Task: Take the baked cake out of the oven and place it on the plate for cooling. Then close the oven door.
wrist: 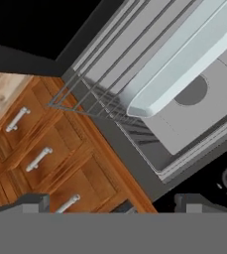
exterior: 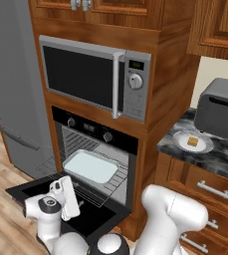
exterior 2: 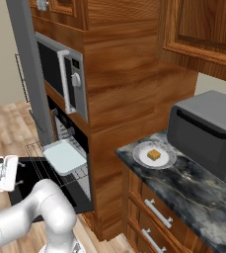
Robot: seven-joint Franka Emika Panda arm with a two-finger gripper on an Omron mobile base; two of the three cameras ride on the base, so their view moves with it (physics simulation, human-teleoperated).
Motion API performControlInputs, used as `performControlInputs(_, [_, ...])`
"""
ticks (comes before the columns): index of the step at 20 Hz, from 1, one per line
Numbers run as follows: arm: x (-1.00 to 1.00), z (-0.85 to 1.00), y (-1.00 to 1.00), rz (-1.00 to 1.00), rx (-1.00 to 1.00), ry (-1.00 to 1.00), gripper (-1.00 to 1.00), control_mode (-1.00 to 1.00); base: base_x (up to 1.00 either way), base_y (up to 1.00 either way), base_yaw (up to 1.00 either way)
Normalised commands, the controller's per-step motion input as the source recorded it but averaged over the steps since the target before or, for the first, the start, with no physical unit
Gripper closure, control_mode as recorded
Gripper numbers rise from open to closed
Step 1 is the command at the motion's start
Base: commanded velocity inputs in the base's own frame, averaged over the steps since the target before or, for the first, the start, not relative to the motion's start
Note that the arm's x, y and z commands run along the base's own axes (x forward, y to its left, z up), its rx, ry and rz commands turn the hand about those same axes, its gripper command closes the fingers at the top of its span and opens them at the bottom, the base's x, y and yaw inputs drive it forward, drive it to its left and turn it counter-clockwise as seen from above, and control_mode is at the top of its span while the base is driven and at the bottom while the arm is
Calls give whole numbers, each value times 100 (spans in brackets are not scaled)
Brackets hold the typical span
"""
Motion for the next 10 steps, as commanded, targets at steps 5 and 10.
performControlInputs(5, [34,-34,0,0,0,0,-100,-100,0,0,0])
performControlInputs(10, [31,-43,0,0,0,0,-100,-100,0,0,0])
